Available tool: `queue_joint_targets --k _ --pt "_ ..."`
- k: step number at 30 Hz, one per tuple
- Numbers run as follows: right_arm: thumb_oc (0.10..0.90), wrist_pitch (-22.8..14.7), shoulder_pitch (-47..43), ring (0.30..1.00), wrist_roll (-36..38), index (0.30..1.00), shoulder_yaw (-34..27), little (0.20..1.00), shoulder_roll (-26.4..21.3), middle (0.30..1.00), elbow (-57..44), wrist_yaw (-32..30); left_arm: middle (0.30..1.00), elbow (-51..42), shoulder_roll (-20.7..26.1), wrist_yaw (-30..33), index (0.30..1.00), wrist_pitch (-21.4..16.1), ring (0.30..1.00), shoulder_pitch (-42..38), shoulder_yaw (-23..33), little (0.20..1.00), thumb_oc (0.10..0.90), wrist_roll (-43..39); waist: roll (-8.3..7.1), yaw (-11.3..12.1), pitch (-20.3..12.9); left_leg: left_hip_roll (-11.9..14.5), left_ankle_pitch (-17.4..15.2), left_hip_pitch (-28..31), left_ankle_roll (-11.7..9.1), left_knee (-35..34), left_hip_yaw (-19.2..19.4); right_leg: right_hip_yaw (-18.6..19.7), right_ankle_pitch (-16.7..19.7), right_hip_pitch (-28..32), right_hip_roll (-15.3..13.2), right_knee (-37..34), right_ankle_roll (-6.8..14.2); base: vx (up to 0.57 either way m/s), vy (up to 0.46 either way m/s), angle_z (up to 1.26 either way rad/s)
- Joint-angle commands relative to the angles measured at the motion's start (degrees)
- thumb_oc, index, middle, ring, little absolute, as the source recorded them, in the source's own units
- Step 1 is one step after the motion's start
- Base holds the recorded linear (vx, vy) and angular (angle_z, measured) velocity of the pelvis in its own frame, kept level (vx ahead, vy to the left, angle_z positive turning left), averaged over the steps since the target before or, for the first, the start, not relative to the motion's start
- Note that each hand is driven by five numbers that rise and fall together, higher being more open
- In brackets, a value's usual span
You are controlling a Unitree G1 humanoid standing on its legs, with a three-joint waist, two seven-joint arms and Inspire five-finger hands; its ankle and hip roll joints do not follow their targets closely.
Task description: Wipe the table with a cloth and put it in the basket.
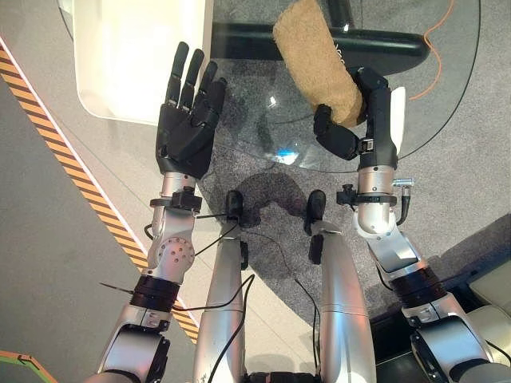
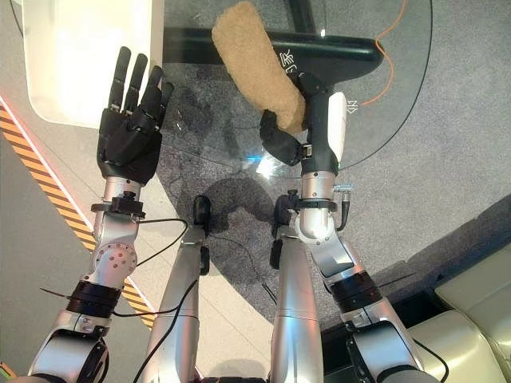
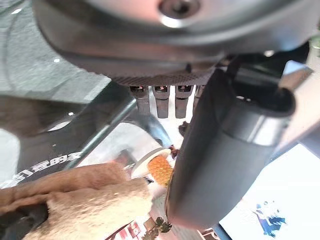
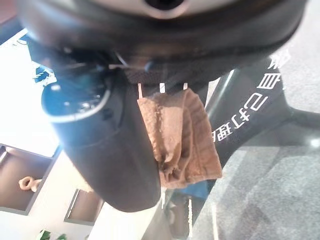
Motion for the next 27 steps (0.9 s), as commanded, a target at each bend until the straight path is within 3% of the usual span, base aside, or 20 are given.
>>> queue_joint_targets --k 1,13,27 --pt "0.1 -9.9 -5.0 0.3 -3.0 0.3 -1.6 0.2 1.4 0.3 -14.8 0.7 0.9 -8.1 -0.3 -6.2 0.9 -0.4 0.9 -3.4 0.7 0.9 0.8 -1.1 0.31 -0.7 -1.6 -4.1 -1.5 3.6 7.7 -2.1 8.7 -1.4 1.3 4.8 5.6 -4.7 -1.6 0.0 0.0 0.0" --pt "0.1 -9.9 -7.9 0.3 -2.1 0.3 0.9 0.2 2.2 0.3 -15.6 2.8 0.9 -9.0 -3.0 -11.0 0.9 5.7 0.9 -6.6 -0.7 0.9 0.8 -9.7 -0.06 -1.1 -1.6 -4.1 -1.5 4.0 7.6 -2.2 8.8 -1.3 1.4 5.2 5.8 -5.2 -1.6 0.0 0.0 0.0" --pt "0.1 -8.3 -9.1 0.3 -2.4 0.3 2.3 0.2 3.0 0.3 -14.9 3.9 0.9 -11.3 -4.8 -15.5 0.9 10.4 0.9 -9.4 -2.6 0.9 0.8 -10.6 -0.33 -1.6 -1.6 -4.1 -1.6 4.4 7.5 -2.6 8.8 -1.1 1.5 5.7 5.8 -6.0 -1.7 0.0 0.0 0.0"
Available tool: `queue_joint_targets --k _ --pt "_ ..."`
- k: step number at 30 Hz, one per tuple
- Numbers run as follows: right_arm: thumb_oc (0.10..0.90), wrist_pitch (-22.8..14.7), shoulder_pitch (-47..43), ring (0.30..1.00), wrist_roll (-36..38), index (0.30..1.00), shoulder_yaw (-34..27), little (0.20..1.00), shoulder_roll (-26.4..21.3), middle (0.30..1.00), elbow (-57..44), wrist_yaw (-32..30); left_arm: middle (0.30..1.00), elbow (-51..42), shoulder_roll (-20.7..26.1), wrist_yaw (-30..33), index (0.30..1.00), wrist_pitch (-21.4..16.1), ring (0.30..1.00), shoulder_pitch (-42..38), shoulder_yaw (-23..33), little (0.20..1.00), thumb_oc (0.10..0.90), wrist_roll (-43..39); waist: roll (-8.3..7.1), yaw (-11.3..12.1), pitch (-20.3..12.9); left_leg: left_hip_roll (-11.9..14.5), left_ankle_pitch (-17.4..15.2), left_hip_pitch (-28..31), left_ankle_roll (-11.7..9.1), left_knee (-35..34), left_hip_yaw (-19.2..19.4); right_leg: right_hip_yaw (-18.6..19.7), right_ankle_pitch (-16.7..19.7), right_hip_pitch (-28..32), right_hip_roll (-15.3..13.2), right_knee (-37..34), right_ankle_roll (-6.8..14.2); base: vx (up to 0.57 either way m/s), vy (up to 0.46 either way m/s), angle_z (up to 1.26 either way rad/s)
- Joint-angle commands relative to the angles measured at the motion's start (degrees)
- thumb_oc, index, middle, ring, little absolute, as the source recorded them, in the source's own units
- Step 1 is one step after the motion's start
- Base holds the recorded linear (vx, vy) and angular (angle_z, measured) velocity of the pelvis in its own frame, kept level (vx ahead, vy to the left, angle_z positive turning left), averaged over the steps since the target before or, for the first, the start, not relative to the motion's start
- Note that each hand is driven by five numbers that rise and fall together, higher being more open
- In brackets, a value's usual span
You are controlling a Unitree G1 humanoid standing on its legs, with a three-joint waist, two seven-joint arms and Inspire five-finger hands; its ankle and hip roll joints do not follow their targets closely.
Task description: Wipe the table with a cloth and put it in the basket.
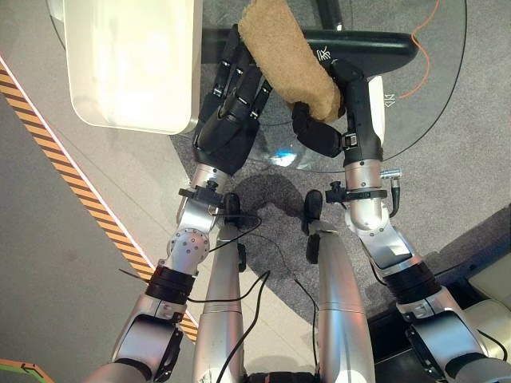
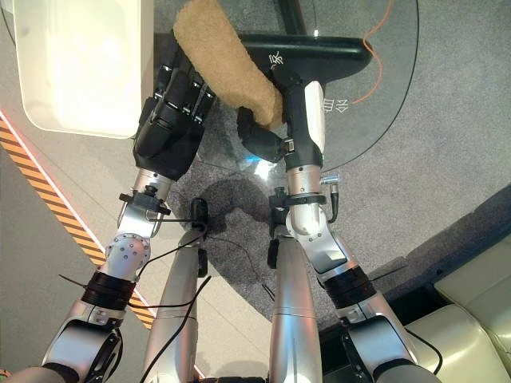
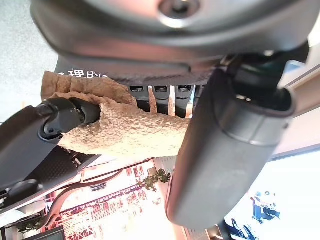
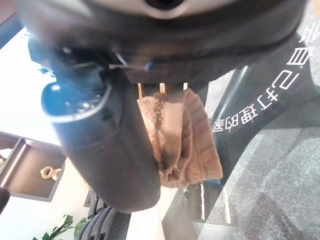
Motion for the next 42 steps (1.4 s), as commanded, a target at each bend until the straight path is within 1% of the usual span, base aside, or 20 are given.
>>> queue_joint_targets --k 1,7,10,13,19,23,33,42 --pt "0.1 -8.0 -6.8 0.3 -2.3 0.3 0.0 0.2 1.4 0.3 -14.3 -0.1 0.9 -9.8 -0.9 -7.3 0.9 0.3 0.9 -5.3 -0.6 0.9 0.8 -0.8 -0.3 -0.1 -1.6 -4.2 -1.7 3.0 7.5 -1.6 8.4 -1.4 1.3 4.8 5.8 -5.7 -1.7 0.0 0.0 0.0" --pt "0.1 -7.2 -6.8 0.3 -2.5 0.3 0.5 0.2 1.1 0.3 -13.5 -0.4 0.9 -11.0 -0.9 -10.3 0.9 1.1 0.9 -5.5 -1.4 0.9 0.8 -0.7 -0.15 -0.1 -1.6 -4.4 -1.8 3.2 7.6 -1.8 8.5 -1.3 1.4 5.0 5.7 -6.2 -1.7 0.0 0.0 0.0" --pt "0.1 -6.0 -6.9 0.3 -2.7 0.3 0.6 0.2 1.1 0.3 -13.0 -0.7 0.9 -11.3 -0.8 -11.1 0.9 1.5 0.9 -5.6 -1.7 0.9 0.8 -0.3 -0.14 -0.1 -1.6 -4.5 -1.8 3.3 7.6 -1.9 8.5 -1.3 1.4 5.1 5.7 -6.2 -1.7 0.0 0.0 0.0" --pt "0.1 -4.7 -6.9 0.3 -2.1 0.3 0.7 0.2 1.1 0.3 -12.2 -2.5 0.9 -11.2 -0.8 -11.4 0.9 1.7 0.9 -6.0 -1.8 0.9 0.8 0.1 -0.19 -0.2 -1.6 -4.4 -1.8 3.5 7.7 -1.9 8.5 -1.2 1.5 5.1 5.7 -6.3 -1.7 0.0 0.0 0.0" --pt "0.1 -6.7 -5.9 0.3 -3.2 0.3 -0.8 0.2 0.9 0.3 -13.1 -6.1 0.9 -12.0 -0.1 -10.3 0.9 0.9 0.9 -5.2 -1.8 0.9 0.8 0.9 -0.08 -0.2 -1.6 -4.6 -1.9 3.6 7.9 -2.2 8.6 -1.2 1.4 5.2 5.8 -6.3 -1.7 0.0 0.0 0.0" --pt "0.1 -7.0 -6.1 0.3 -3.5 0.3 -1.9 0.2 0.7 0.3 -13.5 -6.8 0.9 -11.4 0.2 -11.4 0.9 0.6 0.9 -4.8 -1.4 0.9 0.8 0.6 -0.21 -0.3 -1.6 -4.6 -2.0 3.7 8.0 -1.9 8.5 -1.1 1.5 5.1 5.9 -6.0 -1.6 0.0 0.0 0.0" --pt "0.1 -5.9 -6.3 0.3 -3.3 0.3 -2.3 0.2 -0.2 0.3 -12.6 -6.4 0.9 -12.2 0.9 -13.6 0.9 3.1 0.9 -5.2 -1.2 0.9 0.8 0.8 -0.18 -0.2 -1.6 -4.6 -1.9 3.4 8.1 -1.8 8.4 -1.2 1.6 4.8 5.8 -5.8 -1.7 0.0 0.0 0.0" --pt "0.1 -5.0 -7.7 0.3 -6.7 0.3 -0.9 0.2 -1.1 0.3 -10.3 -6.2 0.9 -11.9 0.9 -13.8 0.9 5.6 0.9 -6.1 -1.9 0.9 0.8 -1.0 -0.1 -0.1 -1.6 -4.7 -2.0 3.4 8.1 -1.7 8.4 -1.3 1.5 5.0 5.7 -5.9 -1.7 0.0 0.0 0.0"
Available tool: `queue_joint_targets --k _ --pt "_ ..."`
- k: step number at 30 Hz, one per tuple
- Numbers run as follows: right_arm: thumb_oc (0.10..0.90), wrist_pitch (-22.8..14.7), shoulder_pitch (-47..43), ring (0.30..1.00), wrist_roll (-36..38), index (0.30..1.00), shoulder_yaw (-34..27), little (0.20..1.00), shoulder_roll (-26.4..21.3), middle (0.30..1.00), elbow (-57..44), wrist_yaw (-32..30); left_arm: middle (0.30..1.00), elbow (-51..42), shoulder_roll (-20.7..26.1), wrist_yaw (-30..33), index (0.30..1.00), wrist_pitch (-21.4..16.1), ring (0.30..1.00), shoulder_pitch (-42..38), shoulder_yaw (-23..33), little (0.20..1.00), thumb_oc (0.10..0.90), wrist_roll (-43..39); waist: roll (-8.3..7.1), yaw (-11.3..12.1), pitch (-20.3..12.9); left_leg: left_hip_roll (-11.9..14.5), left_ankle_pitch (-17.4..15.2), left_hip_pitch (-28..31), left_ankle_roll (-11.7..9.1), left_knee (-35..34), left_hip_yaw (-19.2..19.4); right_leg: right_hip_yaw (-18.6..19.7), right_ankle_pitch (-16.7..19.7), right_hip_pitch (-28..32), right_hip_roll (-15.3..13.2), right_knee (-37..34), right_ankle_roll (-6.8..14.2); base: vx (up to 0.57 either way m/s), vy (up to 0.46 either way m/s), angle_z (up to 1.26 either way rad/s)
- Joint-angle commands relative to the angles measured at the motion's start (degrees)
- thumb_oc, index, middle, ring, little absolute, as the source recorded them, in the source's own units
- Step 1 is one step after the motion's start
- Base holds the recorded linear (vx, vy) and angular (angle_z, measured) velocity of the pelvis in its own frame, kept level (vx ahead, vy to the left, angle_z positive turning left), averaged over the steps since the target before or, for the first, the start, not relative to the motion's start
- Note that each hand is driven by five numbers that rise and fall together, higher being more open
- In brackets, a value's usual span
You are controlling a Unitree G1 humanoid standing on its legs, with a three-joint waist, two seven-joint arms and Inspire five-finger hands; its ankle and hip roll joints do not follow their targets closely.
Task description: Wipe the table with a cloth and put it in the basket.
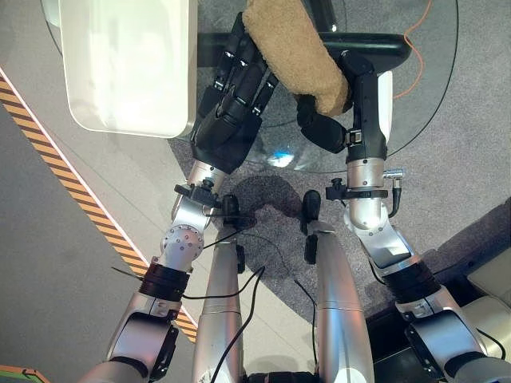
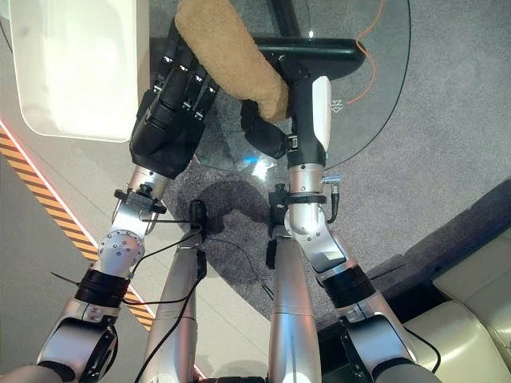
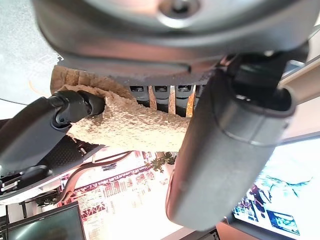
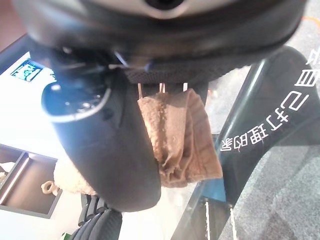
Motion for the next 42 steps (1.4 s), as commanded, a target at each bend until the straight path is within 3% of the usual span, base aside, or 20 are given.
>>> queue_joint_targets --k 1,7,25,42 --pt "0.1 -4.9 -7.7 0.3 -5.6 0.3 -0.8 0.2 -1.1 0.3 -9.2 -1.8 0.9 -11.1 -0.8 -10.2 0.9 3.0 0.9 -5.5 -2.6 0.9 0.8 -0.3 -0.05 0.7 -1.6 -4.8 -2.1 2.9 8.0 -1.2 8.2 -1.5 1.0 4.2 5.5 -4.9 -1.9 0.0 0.0 0.0" --pt "0.1 -4.4 -9.0 0.3 -6.3 0.3 -0.2 0.2 -2.7 0.3 -7.5 -2.2 0.9 -10.0 -0.4 -13.0 0.9 3.9 0.9 -6.2 -1.9 0.9 0.8 -4.3 -0.15 0.8 -1.6 -4.8 -2.4 3.0 7.8 -0.9 8.0 -1.6 0.7 4.5 5.4 -4.7 -1.9 0.0 0.0 0.0" --pt "0.1 -1.9 -10.6 0.3 -9.1 0.3 1.3 0.2 -4.6 0.3 -3.9 -2.2 0.9 -9.9 0.0 -13.9 0.9 5.2 0.9 -7.8 -2.9 0.9 0.8 -4.0 -0.23 0.8 -1.6 -5.0 -2.8 2.2 7.7 -0.1 7.7 -2.0 0.4 3.9 5.1 -4.2 -1.9 0.0 0.0 0.0" --pt "0.1 -0.8 -12.0 0.3 -9.4 0.3 3.5 0.2 -6.7 0.3 -3.2 4.5 0.9 -9.5 0.8 -14.8 0.9 6.2 0.9 -8.0 -3.3 0.9 0.8 -3.1 -0.38 1.2 -1.6 -5.1 -3.3 1.5 7.9 0.7 7.5 -2.3 0.1 3.1 4.9 -3.3 -2.0 0.0 0.0 0.0"
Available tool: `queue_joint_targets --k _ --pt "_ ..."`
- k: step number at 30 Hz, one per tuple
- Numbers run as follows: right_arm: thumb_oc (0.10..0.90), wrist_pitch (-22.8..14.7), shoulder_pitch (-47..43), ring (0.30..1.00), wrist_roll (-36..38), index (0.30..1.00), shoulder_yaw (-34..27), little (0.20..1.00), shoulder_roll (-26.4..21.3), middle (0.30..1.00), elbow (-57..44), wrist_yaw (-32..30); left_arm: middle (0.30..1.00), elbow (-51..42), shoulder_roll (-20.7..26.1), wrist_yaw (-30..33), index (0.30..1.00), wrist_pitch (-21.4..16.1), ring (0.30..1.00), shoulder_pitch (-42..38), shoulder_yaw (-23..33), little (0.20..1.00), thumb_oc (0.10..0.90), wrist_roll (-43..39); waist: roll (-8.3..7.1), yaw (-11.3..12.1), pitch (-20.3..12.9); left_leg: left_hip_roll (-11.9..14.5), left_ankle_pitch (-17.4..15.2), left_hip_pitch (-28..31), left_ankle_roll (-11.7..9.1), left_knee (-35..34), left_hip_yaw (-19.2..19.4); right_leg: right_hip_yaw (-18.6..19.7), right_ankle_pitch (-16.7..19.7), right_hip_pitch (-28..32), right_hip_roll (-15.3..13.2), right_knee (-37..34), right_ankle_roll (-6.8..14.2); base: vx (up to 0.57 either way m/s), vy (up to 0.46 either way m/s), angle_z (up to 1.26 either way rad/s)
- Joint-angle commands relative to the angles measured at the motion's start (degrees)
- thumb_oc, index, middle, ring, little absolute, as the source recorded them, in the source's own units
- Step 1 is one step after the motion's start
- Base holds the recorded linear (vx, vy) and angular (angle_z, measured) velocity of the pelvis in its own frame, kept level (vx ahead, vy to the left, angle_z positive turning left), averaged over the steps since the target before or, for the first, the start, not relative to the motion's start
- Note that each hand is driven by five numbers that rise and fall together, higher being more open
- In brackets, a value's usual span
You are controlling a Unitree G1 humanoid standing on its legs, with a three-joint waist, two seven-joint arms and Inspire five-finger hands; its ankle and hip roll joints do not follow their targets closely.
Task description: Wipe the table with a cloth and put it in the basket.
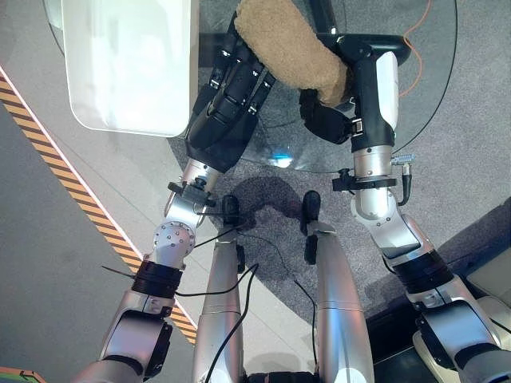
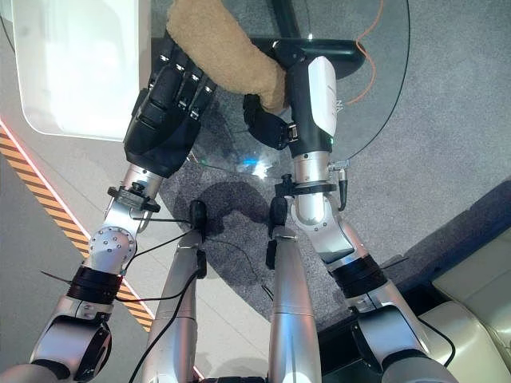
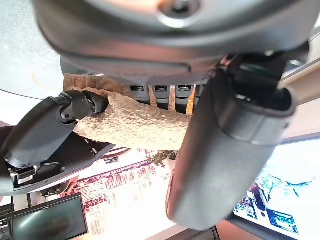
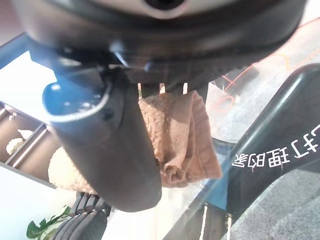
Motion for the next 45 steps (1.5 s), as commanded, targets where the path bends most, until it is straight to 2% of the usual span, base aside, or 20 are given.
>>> queue_joint_targets --k 1,9,18,23,33,45 --pt "0.1 -2.4 -8.3 0.3 -4.7 0.3 2.4 0.2 -1.6 0.3 -4.1 2.5 0.9 -11.0 -1.6 -12.4 0.9 2.8 0.9 -7.5 -4.5 0.9 0.8 0.0 -0.4 1.1 -1.6 -5.1 -3.3 1.6 7.8 0.3 7.6 -2.2 -0.1 2.9 4.9 -3.0 -2.1 0.0 0.0 0.0" --pt "0.1 -2.1 -8.5 0.3 -4.7 0.3 3.0 0.2 -2.5 0.3 -3.8 3.6 0.9 -10.9 -1.2 -12.5 0.9 3.1 0.9 -7.4 -4.8 0.9 0.8 0.3 -0.6 1.2 -1.6 -5.1 -3.5 1.3 7.8 0.9 7.5 -2.4 -0.2 2.6 4.8 -2.6 -2.1 0.0 0.0 0.0" --pt "0.1 -2.7 -8.9 0.3 -4.3 0.3 3.5 0.2 -3.1 0.3 -5.5 7.7 0.9 -11.8 -0.9 -10.1 0.9 1.8 0.9 -7.2 -5.3 0.9 0.8 2.3 -0.7 1.3 -1.6 -5.2 -3.6 0.6 7.9 1.2 7.4 -2.4 -0.3 2.0 5.0 -2.3 -2.2 0.0 0.0 0.0" --pt "0.1 -3.7 -9.0 0.3 -4.4 0.3 4.1 0.2 -3.2 0.3 -6.8 9.7 0.9 -11.8 -0.8 -9.3 0.9 -0.1 0.9 -6.7 -4.9 0.9 0.8 1.9 -0.66 1.4 -1.6 -5.2 -3.6 0.6 7.9 1.3 7.3 -2.6 -0.3 1.9 4.9 -2.1 -2.1 0.0 0.0 0.0" --pt "0.1 -5.2 -8.9 0.3 -4.5 0.3 3.9 0.2 -2.9 0.3 -7.6 10.1 0.9 -12.8 -2.3 -3.3 0.9 -4.9 0.9 -5.5 -3.2 0.9 0.8 0.6 -0.83 1.8 -1.6 -5.5 -3.5 0.0 7.9 1.6 7.0 -2.8 -0.4 1.7 5.0 -1.8 -2.2 0.0 0.0 0.0" --pt "0.1 -6.1 -9.0 0.3 -4.9 0.3 3.7 0.2 -2.3 0.3 -8.4 11.5 0.9 -13.6 -3.4 -1.5 0.9 -4.9 0.9 -5.1 -2.5 0.9 0.8 0.0 -1.03 1.9 -1.6 -5.5 -3.2 0.2 7.8 1.4 6.9 -2.9 -0.2 2.0 5.0 -2.4 -2.1 0.0 0.0 0.0"
